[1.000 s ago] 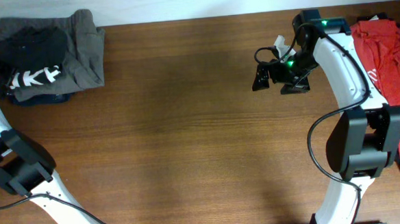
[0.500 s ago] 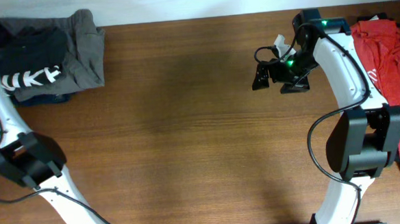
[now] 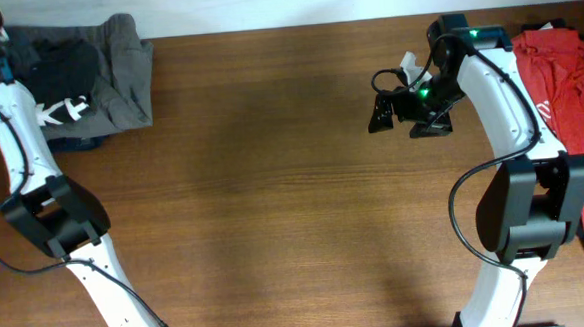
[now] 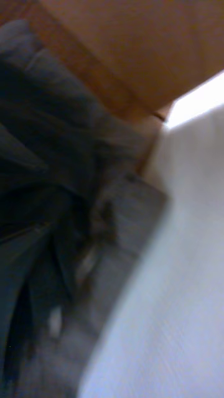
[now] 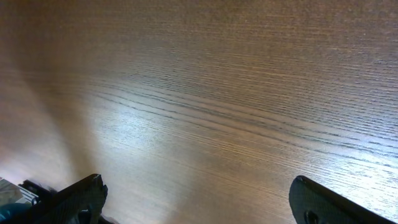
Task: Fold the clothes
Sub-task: 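Raise the left gripper up from the stacked shirt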
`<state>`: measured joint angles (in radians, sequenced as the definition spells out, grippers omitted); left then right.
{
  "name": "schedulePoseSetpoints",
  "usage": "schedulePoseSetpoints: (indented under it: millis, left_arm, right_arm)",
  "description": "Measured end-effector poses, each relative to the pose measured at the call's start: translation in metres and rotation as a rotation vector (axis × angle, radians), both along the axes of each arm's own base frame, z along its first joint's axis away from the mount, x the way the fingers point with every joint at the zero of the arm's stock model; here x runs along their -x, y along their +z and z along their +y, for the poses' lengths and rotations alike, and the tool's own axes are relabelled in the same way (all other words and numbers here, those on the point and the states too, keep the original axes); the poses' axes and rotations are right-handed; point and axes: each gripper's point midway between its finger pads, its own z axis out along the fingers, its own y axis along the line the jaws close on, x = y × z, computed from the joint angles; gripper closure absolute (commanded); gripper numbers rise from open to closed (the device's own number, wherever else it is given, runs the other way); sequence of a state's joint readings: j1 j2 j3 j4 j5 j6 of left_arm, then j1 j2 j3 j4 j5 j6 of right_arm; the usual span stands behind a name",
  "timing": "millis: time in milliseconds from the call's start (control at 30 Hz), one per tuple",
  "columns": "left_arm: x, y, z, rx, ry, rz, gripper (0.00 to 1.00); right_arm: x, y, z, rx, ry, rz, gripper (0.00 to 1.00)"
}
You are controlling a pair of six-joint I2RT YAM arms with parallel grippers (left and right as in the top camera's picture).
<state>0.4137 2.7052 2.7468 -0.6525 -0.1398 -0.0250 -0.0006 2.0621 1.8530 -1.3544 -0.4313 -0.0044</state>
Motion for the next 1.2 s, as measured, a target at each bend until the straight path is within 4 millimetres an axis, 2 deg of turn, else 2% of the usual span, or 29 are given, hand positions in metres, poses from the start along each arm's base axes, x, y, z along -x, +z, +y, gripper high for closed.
schedulePoseSetpoints:
  millis: [133, 267, 467, 633, 767, 900, 1033, 1200]
  left_arm:
    - [0.002, -0.053, 0.012, -0.005, 0.046, 0.073, 0.75]
    - [0.003, -0.078, 0.016, -0.010, 0.064, 0.101, 0.77]
    - [-0.001, -0.071, 0.015, -0.038, 0.073, 0.088, 0.76]
    - [-0.012, -0.041, 0.001, -0.062, 0.054, 0.040, 0.76]
    - [-0.019, -0.017, -0.028, -0.066, 0.012, 0.031, 0.76]
    - [-0.024, -0.005, -0.064, -0.060, -0.041, 0.051, 0.77]
    - [-0.029, -0.006, -0.090, -0.056, -0.079, 0.064, 0.78]
    - [-0.026, -0.032, -0.087, -0.042, -0.076, 0.112, 0.78]
  right_arm:
    - [0.000, 0.000, 0.000, 0.000, 0.000, 0.000, 0.01]
    - [0.002, 0.000, 0.000, 0.000, 0.000, 0.007, 0.01]
    - [0.006, 0.000, 0.000, 0.000, 0.000, 0.028, 0.01]
    - [0.007, 0.000, 0.000, 0.000, -0.003, 0.031, 0.01]
    - [0.006, 0.000, 0.000, 0.000, -0.004, 0.029, 0.01]
    - [0.005, 0.000, 0.000, 0.000, -0.004, 0.023, 0.01]
    - [0.005, 0.000, 0.000, 0.000, -0.005, 0.023, 0.01]
    - [0.005, 0.000, 0.000, 0.000, -0.005, 0.022, 0.01]
